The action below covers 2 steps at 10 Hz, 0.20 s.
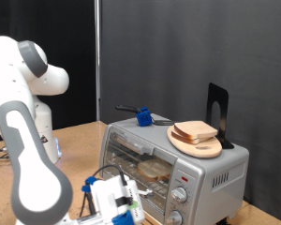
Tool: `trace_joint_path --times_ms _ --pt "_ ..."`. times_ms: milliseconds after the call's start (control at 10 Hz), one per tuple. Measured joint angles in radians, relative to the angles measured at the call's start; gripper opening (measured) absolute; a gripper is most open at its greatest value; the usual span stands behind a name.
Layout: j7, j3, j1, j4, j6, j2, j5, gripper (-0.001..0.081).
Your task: Make a piece of toast with the oven
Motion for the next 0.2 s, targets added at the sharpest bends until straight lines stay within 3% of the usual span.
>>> trace_joint_path --times_ms 200 --pt "0.133 -0.039 -0.013 -0.008 0.018 -0.050 -0.021 0.0798"
